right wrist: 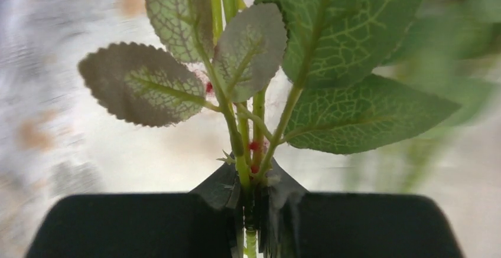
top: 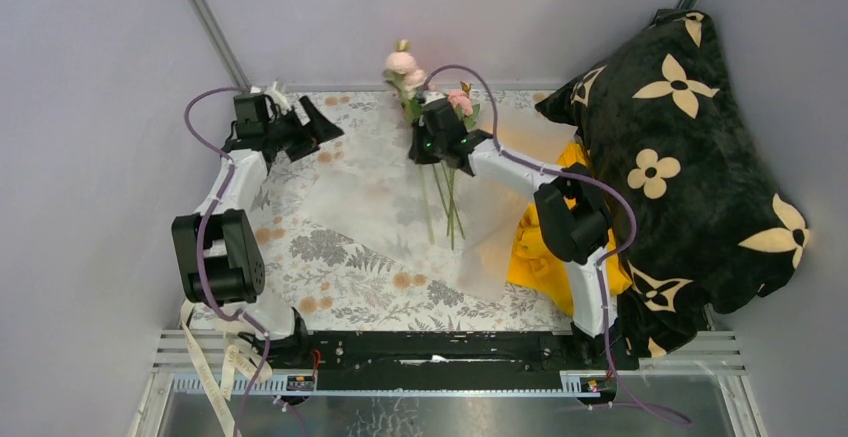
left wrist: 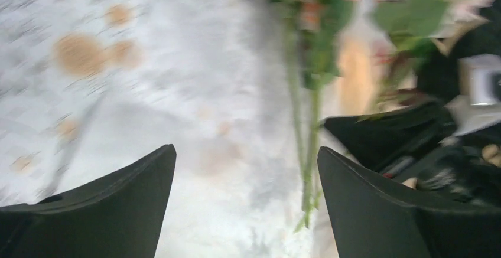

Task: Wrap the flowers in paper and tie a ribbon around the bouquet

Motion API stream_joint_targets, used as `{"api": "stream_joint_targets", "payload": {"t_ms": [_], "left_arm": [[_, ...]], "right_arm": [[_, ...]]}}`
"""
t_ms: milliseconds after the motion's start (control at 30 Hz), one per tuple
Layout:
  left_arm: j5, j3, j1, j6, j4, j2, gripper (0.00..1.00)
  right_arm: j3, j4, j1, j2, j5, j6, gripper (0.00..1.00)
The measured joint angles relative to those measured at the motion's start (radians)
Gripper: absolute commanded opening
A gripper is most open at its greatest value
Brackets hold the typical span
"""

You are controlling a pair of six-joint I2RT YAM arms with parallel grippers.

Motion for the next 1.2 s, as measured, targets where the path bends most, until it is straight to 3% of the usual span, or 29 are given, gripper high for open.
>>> {"api": "stream_joint_targets", "payload": {"t_ms": [100,167,267,400,500,967,1200], "left_arm": [[-0.104,-0.063,0.061,0.050,-0.046,0.035,0.99],[-0.165,-0.103,0.095,0.075,-0.065,0.072,0.99],[-0.234,-0.129,0.121,0.103,-0.093,0.145,0.99],[-0.254,-0.121,0.125,0.119,-0.092,0.227,0.99],[-0.235,-0.106,0.122,0.122,-0.068,0.251,0.99],[-0.017,-0.055,0.013,0.143,0.073,0.350,0.99],[0.017,-0.050,-0.001,0.177,0.069,0.352,0.94]], "right_arm": [[0.064,-0.121,-0.076,0.046,0.106,-0.090,0.27],[0.133,-0.184,-0.110,0.096,0.164,-0.135,0.49],[0.247,-0.272,-0.129,0.175,0.257,-0.184,0.63],[0.281,-0.355,-0.135,0.194,0.318,-0.201,0.68],[0.206,-0.359,-0.151,0.140,0.337,-0.198,0.72],[-0.287,-0.391,-0.484,-0.443,0.353,-0.109,0.78],[-0.391,-0.393,-0.552,-0.461,0.254,-0.066,0.78]]}}
